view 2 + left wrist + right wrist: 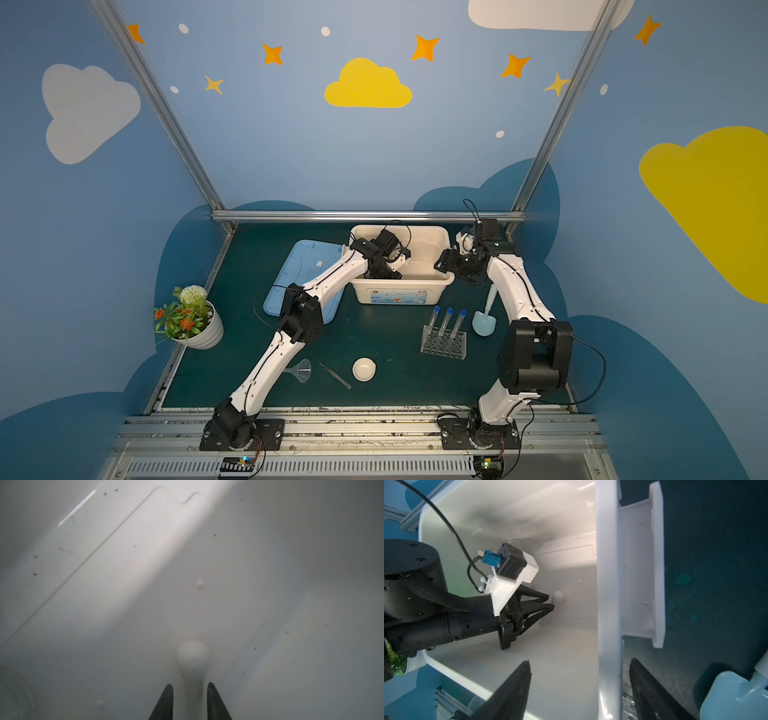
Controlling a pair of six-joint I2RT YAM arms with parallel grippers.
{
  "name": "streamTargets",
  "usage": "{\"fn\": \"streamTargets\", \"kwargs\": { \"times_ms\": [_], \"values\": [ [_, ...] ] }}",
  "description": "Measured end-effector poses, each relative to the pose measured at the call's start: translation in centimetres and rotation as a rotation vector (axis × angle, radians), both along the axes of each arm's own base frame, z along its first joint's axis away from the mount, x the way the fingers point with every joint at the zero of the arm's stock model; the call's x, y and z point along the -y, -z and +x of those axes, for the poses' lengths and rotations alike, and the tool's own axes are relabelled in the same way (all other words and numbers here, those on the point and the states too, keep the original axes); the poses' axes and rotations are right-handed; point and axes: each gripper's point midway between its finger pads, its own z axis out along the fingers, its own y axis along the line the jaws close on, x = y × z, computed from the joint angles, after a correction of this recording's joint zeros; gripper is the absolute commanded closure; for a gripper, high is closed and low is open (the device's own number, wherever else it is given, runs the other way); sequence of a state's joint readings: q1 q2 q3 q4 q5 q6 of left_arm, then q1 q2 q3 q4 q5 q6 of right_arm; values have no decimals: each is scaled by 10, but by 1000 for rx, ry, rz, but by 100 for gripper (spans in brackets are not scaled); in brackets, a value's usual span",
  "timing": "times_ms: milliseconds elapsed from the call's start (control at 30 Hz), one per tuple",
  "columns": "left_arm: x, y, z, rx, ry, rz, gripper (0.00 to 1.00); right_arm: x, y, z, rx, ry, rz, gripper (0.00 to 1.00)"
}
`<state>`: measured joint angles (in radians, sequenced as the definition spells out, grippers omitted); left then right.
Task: Organize the chemistry lab equipment
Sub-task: 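Open the left gripper to release the pestle and raise it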
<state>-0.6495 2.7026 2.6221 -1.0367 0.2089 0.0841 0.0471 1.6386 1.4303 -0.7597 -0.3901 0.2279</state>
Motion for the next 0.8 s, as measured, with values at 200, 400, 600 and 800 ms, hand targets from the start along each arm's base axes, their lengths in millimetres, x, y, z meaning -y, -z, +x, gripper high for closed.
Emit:
{"fn": "streamTargets", "kwargs": {
  "times_ms": [200,400,600,800],
  "values": [
    [-1,1,0,2,-3,8,64,0,0,0,-2,-1,2,25],
    [-1,0,0,0,-9,6,46,0,0,0,-3,-1,2,25],
    [5,-13,4,18,-27,-32,17,0,-1,-2,-3,0,-1,24],
    [18,-82,11,102,-42,-165,0,0,-31,-9,80,-5,-2,21]
  ]
}}
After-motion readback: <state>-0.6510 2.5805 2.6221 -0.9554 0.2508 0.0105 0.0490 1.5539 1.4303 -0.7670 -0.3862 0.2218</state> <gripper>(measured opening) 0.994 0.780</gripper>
